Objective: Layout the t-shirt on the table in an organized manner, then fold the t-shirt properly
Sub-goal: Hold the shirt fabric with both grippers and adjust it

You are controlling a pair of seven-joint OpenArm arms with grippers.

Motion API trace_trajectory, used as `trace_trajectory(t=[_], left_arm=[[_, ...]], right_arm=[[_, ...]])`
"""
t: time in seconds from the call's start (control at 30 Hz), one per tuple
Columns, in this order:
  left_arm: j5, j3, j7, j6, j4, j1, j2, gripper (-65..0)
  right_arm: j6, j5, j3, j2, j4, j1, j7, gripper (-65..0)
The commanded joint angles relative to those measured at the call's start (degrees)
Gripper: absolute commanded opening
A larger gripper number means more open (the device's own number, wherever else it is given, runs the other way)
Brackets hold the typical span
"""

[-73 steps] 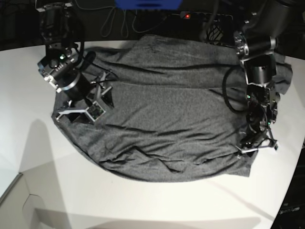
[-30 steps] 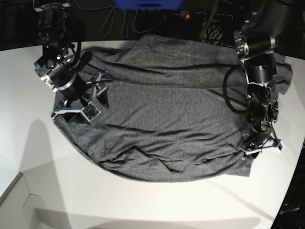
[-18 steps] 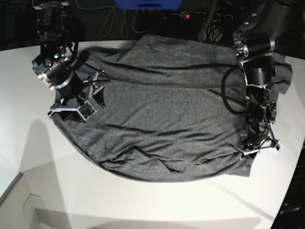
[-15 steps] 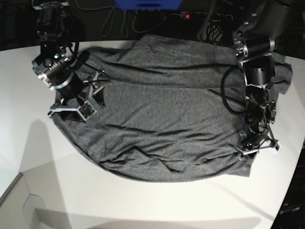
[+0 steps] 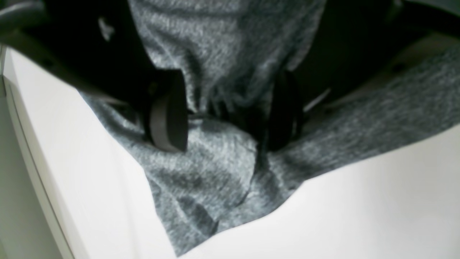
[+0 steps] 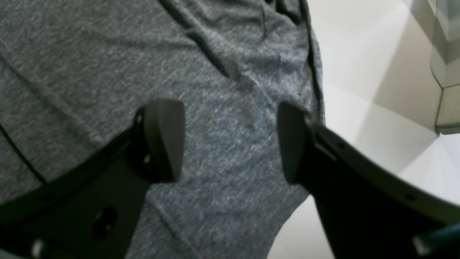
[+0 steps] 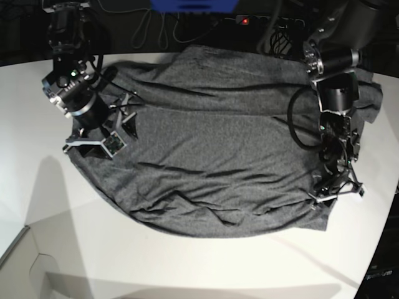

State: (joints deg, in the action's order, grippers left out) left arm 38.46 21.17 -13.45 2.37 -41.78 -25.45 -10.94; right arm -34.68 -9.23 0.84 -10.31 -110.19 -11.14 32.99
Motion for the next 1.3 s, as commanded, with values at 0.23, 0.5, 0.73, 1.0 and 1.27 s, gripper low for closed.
trace_trajectory(t=[0.23,0.5,0.73,1.0,1.27], left_arm=[[0.27,-0.03,0.66,-0.57,-5.91,-1.58,-0.53,-30.4],[0.27,-0.03,1.01,-0.57,-3.98,-1.58,-0.53,-30.4],[0.27,-0.03,1.10,-0.57,-3.54,-1.67,-0.62,-39.4],[0.27,-0.03,1.19,-0.57,-3.54,-1.76,-0.71,-50.3],[0.27,0.15,1.28,-0.57,-3.54,-1.67,-0.88,-50.2]], right_arm=[[0.61,0.31,0.17,-0.29,-0.80,0.72,-1.48,-24.6],[0.61,0.31,0.17,-0.29,-0.80,0.72,-1.48,-24.6],[0.61,0.31,0.17,-0.29,-0.80,0.63,-1.48,-24.6],[0.61,0.31,0.17,-0.29,-0.80,0.63,-1.48,-24.6],[0.61,0.31,0.26,-0.29,-0.80,0.54,-1.48,-24.6]])
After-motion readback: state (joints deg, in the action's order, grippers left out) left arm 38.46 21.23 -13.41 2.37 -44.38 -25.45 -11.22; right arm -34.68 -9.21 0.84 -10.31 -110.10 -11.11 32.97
